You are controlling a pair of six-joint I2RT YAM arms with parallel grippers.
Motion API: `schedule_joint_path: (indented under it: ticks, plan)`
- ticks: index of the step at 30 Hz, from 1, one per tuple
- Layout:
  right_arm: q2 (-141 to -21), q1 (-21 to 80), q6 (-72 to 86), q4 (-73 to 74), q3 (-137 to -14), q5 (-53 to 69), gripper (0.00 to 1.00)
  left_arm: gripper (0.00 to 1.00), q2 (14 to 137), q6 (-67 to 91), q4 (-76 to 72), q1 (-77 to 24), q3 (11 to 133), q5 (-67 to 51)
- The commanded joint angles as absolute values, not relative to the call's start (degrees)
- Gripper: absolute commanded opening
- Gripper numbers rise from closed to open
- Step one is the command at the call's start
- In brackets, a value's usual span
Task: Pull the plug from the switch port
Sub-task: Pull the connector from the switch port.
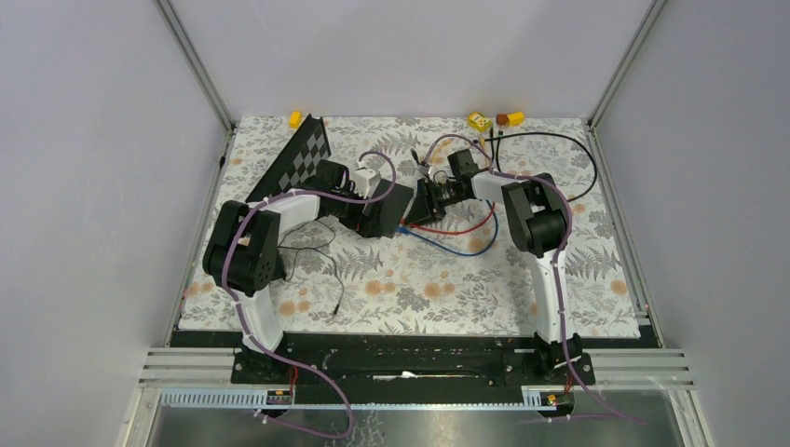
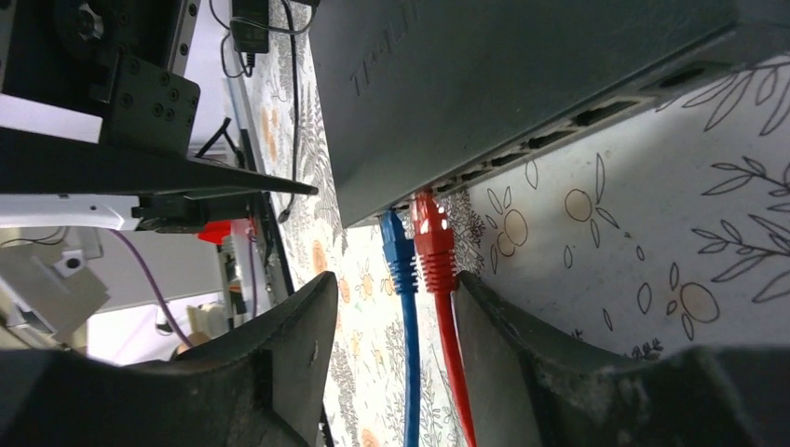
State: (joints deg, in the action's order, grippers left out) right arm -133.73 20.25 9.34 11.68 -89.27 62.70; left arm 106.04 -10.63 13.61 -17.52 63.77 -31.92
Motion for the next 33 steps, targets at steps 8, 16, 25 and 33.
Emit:
schedule_joint_path:
  ticks: [8,16,25,33]
  plan:
    - [-140.26,21.53,10.52,12.56,-90.99,60.15,0.51,0.94,106.0,-9.85,11.34,-18.66,62.83,-35.24]
    - [-141.51,22.04,11.89,12.66,-92.37,59.1,0.47,0.94,105.78,-9.75,11.49,-18.94,62.7,-35.67]
    - [-143.21,22.88,11.91,13.02,-93.43,58.04,0.44,0.94,105.86,-10.13,12.04,-19.24,62.8,-36.03]
    - [-144.57,23.29,12.3,13.01,-94.78,57.45,0.41,0.94,106.12,-10.31,12.07,-19.27,62.75,-36.38]
